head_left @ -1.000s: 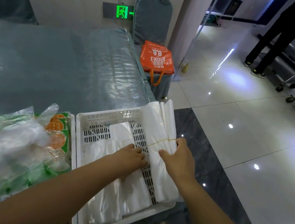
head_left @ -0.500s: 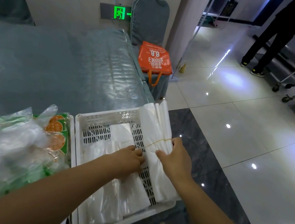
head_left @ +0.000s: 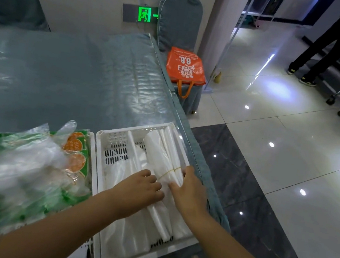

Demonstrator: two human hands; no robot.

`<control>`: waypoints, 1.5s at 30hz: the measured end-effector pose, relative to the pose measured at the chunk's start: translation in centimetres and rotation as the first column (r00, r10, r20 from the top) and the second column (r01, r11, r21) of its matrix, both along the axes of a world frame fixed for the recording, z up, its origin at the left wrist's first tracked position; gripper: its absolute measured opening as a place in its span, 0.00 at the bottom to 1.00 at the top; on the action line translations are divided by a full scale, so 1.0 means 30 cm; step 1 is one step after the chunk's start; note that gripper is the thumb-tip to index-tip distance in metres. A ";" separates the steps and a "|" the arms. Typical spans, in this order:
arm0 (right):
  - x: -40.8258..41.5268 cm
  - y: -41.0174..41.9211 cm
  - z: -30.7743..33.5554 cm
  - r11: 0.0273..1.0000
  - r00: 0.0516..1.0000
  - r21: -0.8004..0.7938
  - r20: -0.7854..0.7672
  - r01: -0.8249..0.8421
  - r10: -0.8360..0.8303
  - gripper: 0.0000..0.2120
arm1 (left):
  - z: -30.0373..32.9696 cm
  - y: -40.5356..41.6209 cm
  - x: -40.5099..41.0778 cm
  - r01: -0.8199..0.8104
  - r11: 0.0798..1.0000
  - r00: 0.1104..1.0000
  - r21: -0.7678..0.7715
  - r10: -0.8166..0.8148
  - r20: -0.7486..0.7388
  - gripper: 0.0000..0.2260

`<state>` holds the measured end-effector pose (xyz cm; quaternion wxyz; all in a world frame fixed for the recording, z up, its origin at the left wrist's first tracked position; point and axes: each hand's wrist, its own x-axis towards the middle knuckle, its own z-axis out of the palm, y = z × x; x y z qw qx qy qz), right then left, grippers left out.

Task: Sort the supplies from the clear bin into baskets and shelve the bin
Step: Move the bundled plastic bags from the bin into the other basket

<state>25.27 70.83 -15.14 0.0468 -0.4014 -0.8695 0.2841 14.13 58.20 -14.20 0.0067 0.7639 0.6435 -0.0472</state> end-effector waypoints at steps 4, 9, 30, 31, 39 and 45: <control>0.001 0.003 0.010 0.998 1.000 -0.066 -0.004 0.018 -0.018 0.11 | -0.012 0.026 0.017 0.040 0.998 0.999 0.039 -0.039 -0.029 0.12; 0.035 0.022 0.022 0.942 0.967 0.300 0.244 -0.151 0.077 0.09 | -0.049 0.043 0.048 0.057 0.997 0.998 0.046 -0.058 0.034 0.10; 0.012 -0.054 -0.003 0.885 0.906 0.194 0.085 -0.423 0.414 0.14 | -0.080 0.113 -0.273 -0.839 0.363 0.269 -0.406 0.924 0.270 0.27; 0.014 -0.063 -0.016 0.880 0.905 0.209 0.098 -0.426 0.415 0.12 | -0.088 0.118 -0.273 -0.846 0.354 0.259 -0.397 0.926 0.274 0.26; 0.049 -0.069 -0.050 0.833 0.889 0.311 0.137 -0.457 0.437 0.11 | -0.069 0.167 -0.330 -0.840 0.255 0.179 -0.479 0.964 0.198 0.25; 0.057 -0.068 -0.064 0.844 0.905 0.334 0.091 -0.420 0.415 0.11 | -0.064 0.142 -0.321 -0.805 0.355 0.038 -0.476 0.831 0.554 0.15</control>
